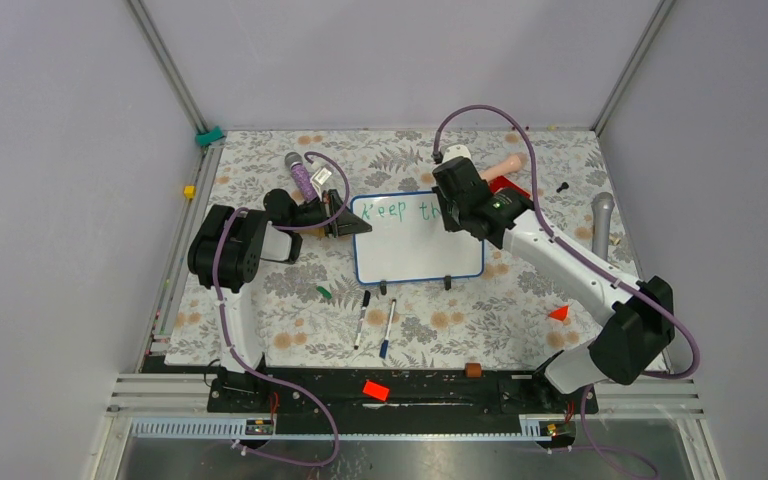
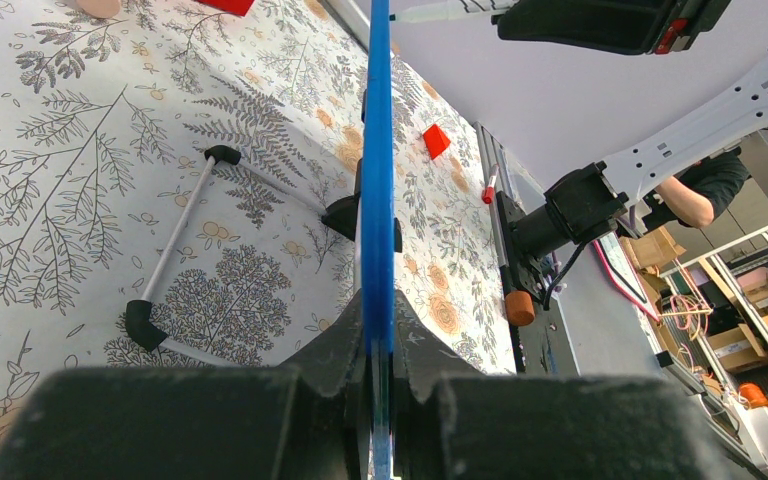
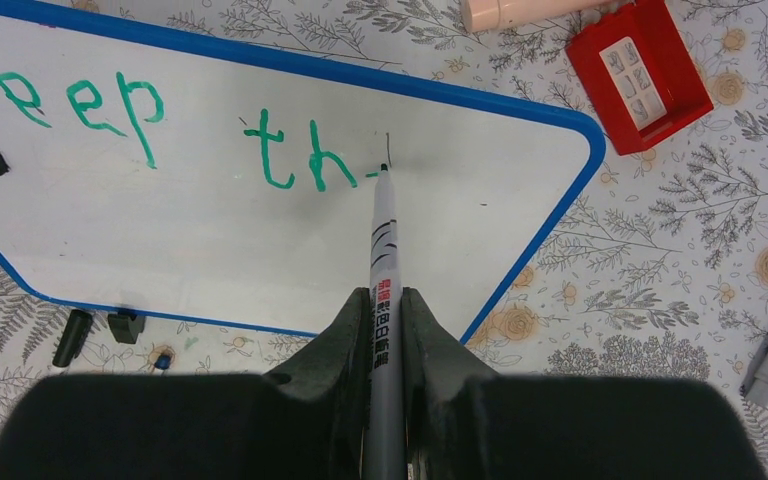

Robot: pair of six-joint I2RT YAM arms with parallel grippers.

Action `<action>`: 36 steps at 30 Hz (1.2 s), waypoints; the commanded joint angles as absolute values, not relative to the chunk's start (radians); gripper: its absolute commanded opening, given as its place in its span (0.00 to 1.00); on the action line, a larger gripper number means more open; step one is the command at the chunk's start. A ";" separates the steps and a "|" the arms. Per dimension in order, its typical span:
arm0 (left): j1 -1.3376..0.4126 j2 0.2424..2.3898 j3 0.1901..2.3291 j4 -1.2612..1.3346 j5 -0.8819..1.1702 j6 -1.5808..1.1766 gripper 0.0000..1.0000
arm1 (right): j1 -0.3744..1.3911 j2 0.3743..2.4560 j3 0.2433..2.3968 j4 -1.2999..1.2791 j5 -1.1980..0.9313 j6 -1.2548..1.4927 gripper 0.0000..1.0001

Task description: Write a sentence on the whiteboard

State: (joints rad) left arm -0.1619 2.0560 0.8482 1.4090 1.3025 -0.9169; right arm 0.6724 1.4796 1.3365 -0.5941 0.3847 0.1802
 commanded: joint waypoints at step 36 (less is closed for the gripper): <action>-0.172 2.004 0.838 1.473 1.326 -0.908 0.00 | 0.661 1.463 1.316 -0.586 0.355 0.195 0.00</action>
State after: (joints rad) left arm -0.1619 2.0560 0.8478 1.4082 1.3014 -0.9169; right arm 0.6708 1.4818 1.3258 -0.5911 0.3462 0.1905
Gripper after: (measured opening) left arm 0.068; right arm 0.172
